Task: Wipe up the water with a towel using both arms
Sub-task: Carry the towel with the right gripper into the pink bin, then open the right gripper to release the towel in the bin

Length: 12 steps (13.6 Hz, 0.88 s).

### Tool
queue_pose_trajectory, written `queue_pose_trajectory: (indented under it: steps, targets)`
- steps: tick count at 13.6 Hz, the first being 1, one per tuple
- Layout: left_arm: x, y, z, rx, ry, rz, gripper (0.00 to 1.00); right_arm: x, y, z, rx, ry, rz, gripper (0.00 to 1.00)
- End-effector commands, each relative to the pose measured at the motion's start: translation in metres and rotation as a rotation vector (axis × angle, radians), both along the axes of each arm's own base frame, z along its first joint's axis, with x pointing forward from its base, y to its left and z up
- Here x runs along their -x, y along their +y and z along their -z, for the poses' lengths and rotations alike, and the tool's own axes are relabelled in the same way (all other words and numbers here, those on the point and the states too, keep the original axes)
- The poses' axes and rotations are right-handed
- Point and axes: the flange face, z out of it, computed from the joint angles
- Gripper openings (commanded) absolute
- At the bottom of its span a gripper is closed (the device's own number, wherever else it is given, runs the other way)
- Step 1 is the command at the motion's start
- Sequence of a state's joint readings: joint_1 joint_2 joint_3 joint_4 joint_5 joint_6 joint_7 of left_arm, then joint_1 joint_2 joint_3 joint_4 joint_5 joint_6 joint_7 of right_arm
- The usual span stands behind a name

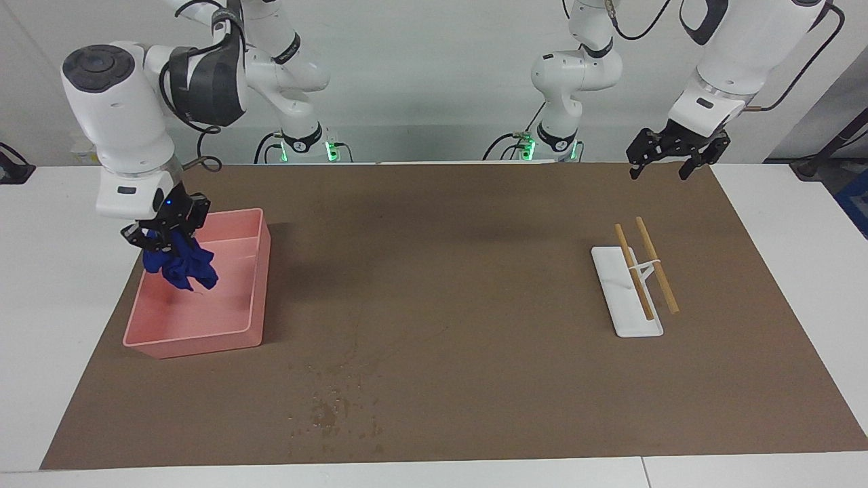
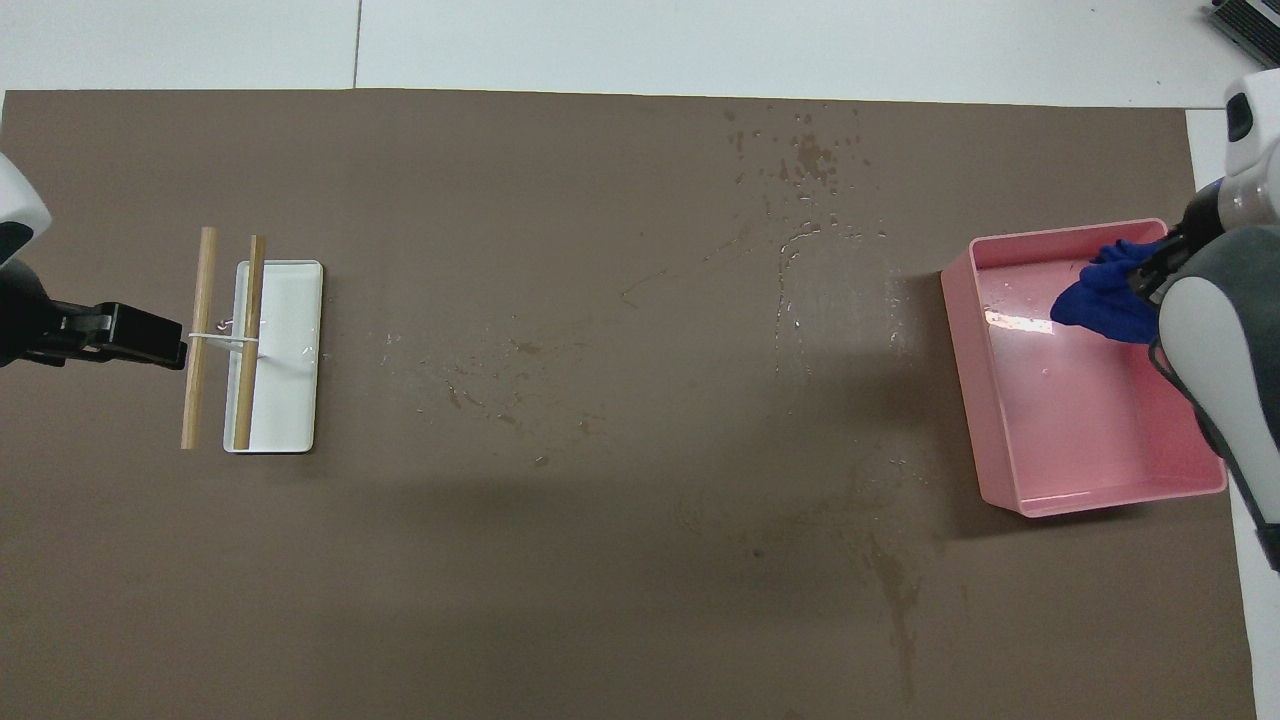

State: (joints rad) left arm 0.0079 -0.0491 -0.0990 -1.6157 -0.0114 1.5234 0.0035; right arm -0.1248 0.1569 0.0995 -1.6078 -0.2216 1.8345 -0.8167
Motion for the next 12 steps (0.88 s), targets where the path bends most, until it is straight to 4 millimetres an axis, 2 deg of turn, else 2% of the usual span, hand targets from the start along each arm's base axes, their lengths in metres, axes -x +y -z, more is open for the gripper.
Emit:
queue_pose_trajectory:
  steps: [1, 4, 6, 9, 12]
  targets:
    - [0.003, 0.001, -0.001, 0.012, -0.004, -0.006, 1.00, 0.006, -0.009, 0.004, 0.022, -0.034, -0.083, 1.00]
    - [0.003, 0.001, -0.001, 0.012, -0.004, -0.006, 1.00, 0.007, -0.005, 0.000, 0.010, -0.034, -0.075, 1.00]
    - [0.003, 0.002, -0.001, 0.012, -0.002, -0.007, 1.00, 0.012, 0.004, -0.028, -0.013, -0.052, -0.052, 1.00]
    - [0.003, 0.001, -0.001, 0.012, -0.004, -0.006, 1.00, 0.026, 0.009, -0.090, -0.078, -0.060, 0.181, 1.00]
    - [0.003, 0.001, -0.001, 0.012, -0.004, -0.006, 1.00, 0.039, 0.012, -0.099, -0.098, -0.054, 0.466, 1.00]
